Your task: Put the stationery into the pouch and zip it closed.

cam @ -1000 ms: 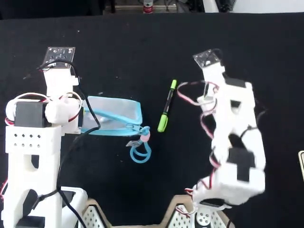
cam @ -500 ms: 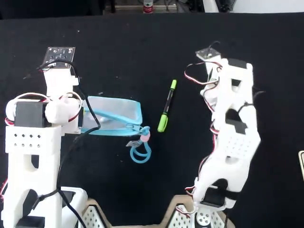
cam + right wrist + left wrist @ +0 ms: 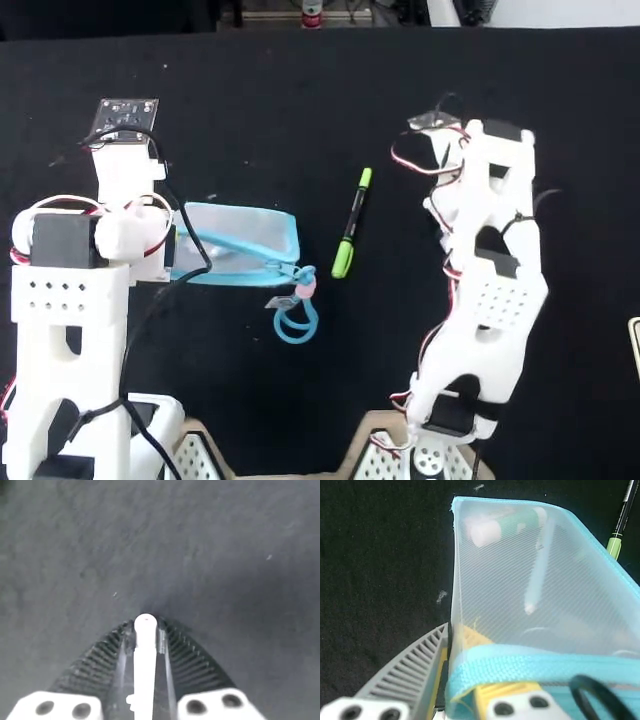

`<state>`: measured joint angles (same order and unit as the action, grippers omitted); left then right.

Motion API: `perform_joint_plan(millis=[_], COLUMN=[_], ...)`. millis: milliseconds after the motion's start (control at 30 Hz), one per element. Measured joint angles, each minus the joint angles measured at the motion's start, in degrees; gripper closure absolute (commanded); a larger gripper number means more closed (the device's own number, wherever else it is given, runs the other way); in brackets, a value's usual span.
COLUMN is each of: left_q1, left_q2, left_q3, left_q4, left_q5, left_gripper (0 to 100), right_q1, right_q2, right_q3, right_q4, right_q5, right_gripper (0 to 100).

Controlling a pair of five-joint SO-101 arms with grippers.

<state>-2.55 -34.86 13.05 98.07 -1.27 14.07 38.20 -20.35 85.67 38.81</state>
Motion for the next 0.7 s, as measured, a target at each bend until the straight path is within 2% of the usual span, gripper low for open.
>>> perform_joint_plan(millis=[167,400,567,700], left_q1=[0.0,0.0,0.0,0.0], left_q2=[0.0,0.0,0.0,0.0], left_q3=[0.0,0.0,0.0,0.0], left_q4=[0.0,0.0,0.0,0.0], left_q5=[0.0,0.0,0.0,0.0], left_gripper=[97,97,97,97], right_q1=[-0.1,-1.2,-8.3,-16.3], right_q2=[-13.3,-41.8,-65.8,-85.7], right_q3=[6.0,21.6,35.0,43.5], right_q4=[3.6,4.2,3.6,0.1], right_q5=[0.4,0.6,0.6,-3.8], right_gripper=[98.8,98.8,98.8,98.8])
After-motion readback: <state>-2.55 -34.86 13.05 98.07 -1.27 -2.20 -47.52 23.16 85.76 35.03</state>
